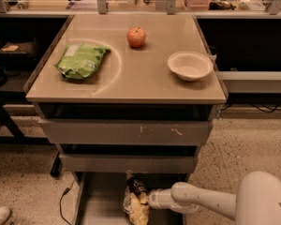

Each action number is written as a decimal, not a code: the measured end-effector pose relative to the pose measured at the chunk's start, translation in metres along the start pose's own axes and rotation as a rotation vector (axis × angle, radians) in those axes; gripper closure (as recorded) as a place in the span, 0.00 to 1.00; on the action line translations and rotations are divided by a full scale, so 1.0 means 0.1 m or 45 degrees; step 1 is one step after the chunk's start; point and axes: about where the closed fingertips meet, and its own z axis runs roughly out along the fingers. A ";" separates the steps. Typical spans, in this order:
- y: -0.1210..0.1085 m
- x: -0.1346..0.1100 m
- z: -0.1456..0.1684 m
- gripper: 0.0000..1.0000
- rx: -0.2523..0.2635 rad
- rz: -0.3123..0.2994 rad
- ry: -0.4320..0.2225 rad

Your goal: Place brown chip bag into bottom drawer

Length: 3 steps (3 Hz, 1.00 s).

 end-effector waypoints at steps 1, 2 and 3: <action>-0.01 -0.01 0.06 1.00 0.011 0.005 0.017; -0.01 -0.01 0.06 0.83 0.011 0.005 0.017; -0.01 -0.01 0.06 0.60 0.011 0.005 0.017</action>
Offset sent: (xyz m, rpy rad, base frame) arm 0.0019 0.0032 -0.0039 -0.0077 0.0109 0.0053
